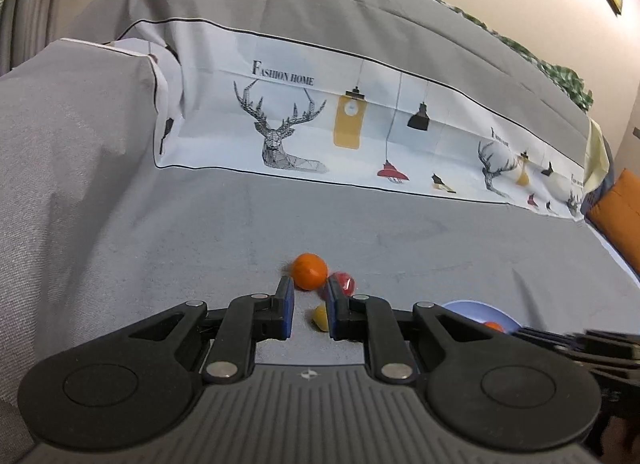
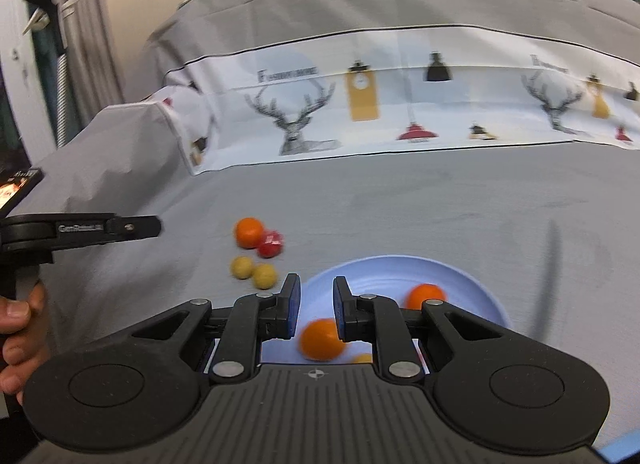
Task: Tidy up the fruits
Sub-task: 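Grasp a wrapped orange with the left gripper while the right grasps a yellow fruit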
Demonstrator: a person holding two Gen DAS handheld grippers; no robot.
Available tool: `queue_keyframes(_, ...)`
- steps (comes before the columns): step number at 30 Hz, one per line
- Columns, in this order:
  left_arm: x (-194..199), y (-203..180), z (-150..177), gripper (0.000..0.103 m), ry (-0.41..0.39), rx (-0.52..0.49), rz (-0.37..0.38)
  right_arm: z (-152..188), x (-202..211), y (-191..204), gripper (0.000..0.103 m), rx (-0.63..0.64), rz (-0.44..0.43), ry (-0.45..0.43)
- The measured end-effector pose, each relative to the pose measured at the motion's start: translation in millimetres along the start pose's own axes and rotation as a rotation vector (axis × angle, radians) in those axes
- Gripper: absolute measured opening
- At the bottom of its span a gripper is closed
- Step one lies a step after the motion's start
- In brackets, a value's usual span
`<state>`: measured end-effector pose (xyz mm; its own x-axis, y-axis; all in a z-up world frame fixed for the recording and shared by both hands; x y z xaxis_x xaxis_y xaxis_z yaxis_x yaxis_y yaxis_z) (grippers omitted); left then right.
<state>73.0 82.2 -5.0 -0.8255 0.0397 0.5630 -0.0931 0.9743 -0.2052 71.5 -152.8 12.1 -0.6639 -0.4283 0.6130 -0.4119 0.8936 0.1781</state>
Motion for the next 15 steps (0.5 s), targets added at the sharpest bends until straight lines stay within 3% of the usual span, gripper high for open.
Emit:
queue_keyframes(8,-6.6,4.3,-0.4,0.018,-0.005,0.023,0.021,-10.0,-54.2,30.8,0.020,0.009,-0.028,0.053)
queue_keyframes(15,-36.4,7.1,-4.1,0.018,0.014,0.049,0.022,-16.3,-97.7,42.6,0.031,0.033,0.020,0.103)
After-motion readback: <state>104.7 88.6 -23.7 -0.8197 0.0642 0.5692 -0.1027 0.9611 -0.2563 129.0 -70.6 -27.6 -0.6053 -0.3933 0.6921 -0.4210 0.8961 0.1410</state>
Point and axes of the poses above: each gripper's, at about its wrist camera, not at the fingertips, and x roughly against the way its jaws point, y to its left, z to its underside, the point moved 6 cm from there along -x, roughly the way its jaws point, and after that the axes turned 2 degrees about y, right-handed, at the moved point
